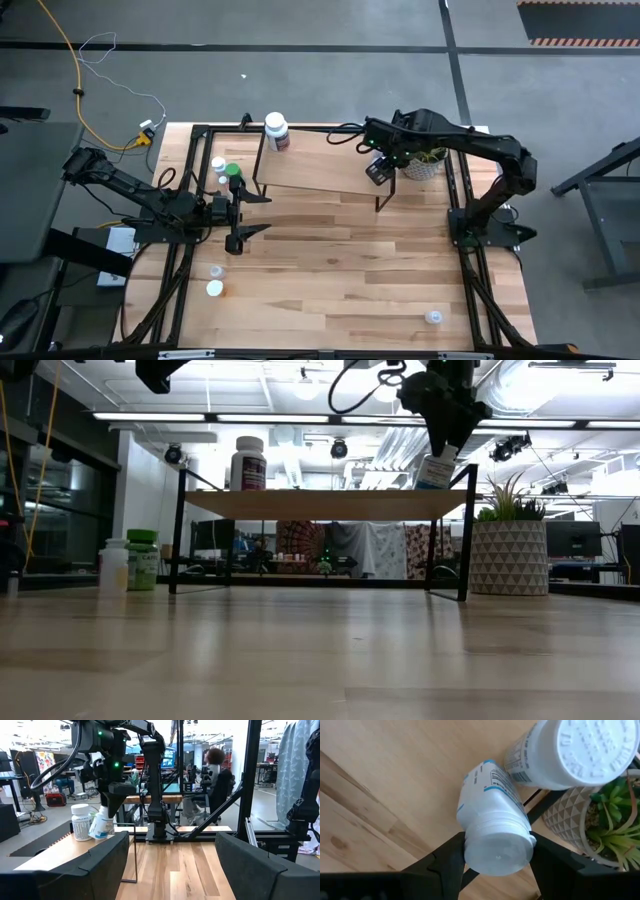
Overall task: Pick and place medicine bottles onto shelf by color
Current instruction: Put the white medicine bottle on the shelf
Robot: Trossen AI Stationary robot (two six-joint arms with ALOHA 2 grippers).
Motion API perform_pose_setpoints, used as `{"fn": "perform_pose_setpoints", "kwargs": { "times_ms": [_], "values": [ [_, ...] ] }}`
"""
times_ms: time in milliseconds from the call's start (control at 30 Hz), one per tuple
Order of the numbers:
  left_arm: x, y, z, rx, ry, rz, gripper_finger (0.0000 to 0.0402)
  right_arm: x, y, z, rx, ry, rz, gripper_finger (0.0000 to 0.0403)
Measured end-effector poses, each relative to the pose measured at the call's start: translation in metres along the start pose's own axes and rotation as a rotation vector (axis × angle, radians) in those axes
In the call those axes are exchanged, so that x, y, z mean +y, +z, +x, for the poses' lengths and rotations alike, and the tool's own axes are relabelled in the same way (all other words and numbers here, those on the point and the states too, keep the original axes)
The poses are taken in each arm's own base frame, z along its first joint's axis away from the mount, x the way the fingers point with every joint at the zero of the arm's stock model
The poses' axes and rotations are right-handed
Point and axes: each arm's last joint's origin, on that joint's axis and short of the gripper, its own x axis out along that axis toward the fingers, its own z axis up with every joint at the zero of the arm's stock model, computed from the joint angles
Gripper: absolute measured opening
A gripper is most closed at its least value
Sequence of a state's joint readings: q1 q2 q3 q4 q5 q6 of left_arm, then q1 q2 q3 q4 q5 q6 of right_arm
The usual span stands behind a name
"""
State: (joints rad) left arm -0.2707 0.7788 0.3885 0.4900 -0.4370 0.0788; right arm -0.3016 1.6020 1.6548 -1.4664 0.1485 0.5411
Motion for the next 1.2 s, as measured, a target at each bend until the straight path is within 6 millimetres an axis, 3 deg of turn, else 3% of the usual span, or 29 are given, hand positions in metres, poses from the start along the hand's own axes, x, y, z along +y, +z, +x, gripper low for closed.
{"fn": "perform_pose_setpoints", "kwargs": {
  "times_ms": [1200],
  "values": [
    [0.0000,0.0000,0.0000,0.000,0.000,0.000,0.0286,-0.0005,-0.0016,0.0006,0.018,-0.010,-0.083,0.0194]
  ]
}}
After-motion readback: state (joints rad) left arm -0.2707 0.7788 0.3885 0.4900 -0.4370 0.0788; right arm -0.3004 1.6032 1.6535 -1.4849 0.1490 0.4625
